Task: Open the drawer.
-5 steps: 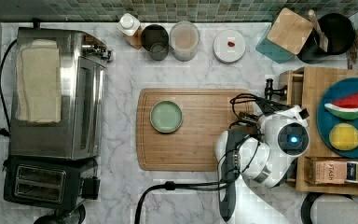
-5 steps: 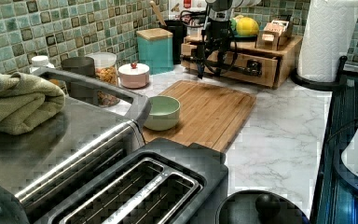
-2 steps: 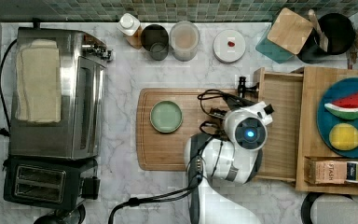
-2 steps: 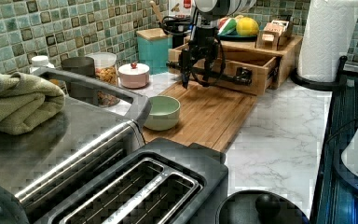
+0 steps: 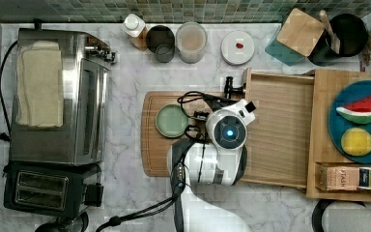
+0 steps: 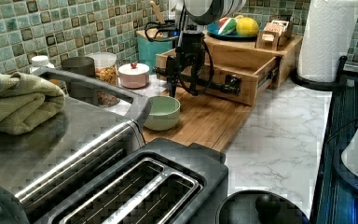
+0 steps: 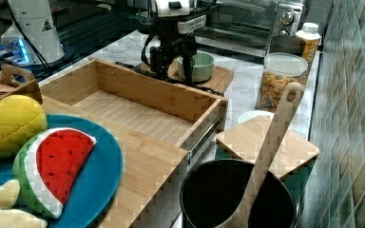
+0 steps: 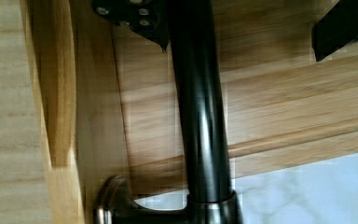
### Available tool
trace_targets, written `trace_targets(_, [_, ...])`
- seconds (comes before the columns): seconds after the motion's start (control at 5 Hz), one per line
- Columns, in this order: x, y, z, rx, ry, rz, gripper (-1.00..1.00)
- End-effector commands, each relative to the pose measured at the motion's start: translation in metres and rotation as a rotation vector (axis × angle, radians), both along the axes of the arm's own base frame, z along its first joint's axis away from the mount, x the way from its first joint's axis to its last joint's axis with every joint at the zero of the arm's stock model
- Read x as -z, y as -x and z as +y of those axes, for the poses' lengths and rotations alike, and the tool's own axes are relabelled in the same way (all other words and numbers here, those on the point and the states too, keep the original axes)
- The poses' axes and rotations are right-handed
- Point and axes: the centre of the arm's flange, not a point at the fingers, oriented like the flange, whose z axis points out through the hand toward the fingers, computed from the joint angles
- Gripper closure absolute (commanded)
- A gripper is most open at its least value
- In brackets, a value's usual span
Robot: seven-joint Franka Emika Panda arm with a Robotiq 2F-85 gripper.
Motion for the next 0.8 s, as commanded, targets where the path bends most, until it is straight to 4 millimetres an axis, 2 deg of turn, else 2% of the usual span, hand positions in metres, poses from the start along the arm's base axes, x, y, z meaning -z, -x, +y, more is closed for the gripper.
trace_targets(0.2, [-0.0098, -0.0020, 0.1310, -0.024, -0.076, 0.062, -1.00])
trace_targets(0.8, [-0.0098, -0.0019, 0.1310, -0.023, -0.076, 0.062, -1.00])
